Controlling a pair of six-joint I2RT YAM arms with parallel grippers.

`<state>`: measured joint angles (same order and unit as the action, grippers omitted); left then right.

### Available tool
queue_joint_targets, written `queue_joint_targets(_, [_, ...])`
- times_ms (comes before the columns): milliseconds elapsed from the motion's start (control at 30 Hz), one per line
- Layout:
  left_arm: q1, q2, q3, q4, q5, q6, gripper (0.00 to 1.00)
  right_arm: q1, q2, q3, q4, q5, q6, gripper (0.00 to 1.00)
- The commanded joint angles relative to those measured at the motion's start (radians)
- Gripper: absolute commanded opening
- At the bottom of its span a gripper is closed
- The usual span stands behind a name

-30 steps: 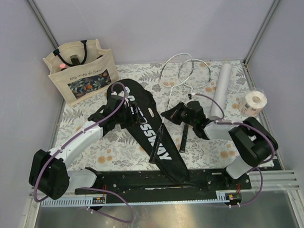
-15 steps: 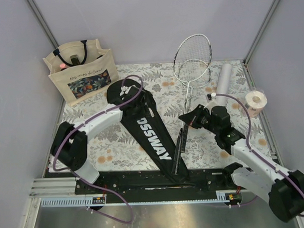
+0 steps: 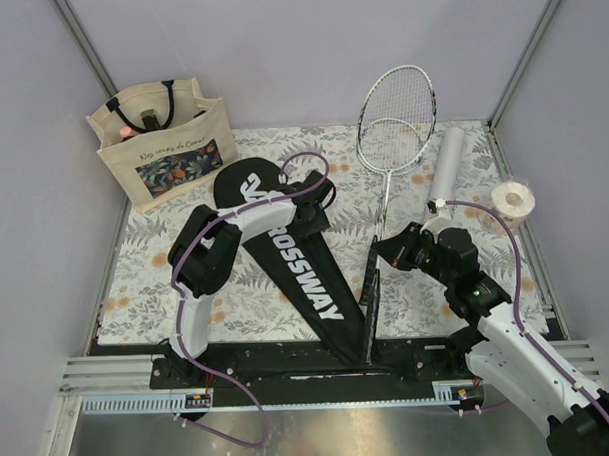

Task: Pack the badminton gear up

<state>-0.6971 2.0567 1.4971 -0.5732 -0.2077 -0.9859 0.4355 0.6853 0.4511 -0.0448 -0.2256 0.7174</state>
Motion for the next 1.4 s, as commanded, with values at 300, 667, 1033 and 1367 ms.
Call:
queue_joint_targets(300, [-0.002, 0.033, 0.037, -0.034, -0.026, -0.013, 0.15, -0.004, -0.046, -0.009, 0.016, 0.035, -0.056, 0.0])
queue_joint_targets(667, [-0.013, -0.078, 0.006, -0.002, 0.007, 0.168, 0.0, -0.003, -0.038, -0.008, 0.031, 0.011, -0.033, 0.0])
queue_joint_targets(1033, [-0.013, -0.224, -0.029, 0.073, 0.082, 0.548, 0.0, -0.006, -0.015, -0.006, 0.034, -0.034, 0.011, 0.0])
queue_joint_targets(1367, [0.031, -0.184, 0.026, 0.082, 0.117, 0.77, 0.0, -0.004, 0.072, -0.008, 0.002, -0.26, 0.036, 0.0])
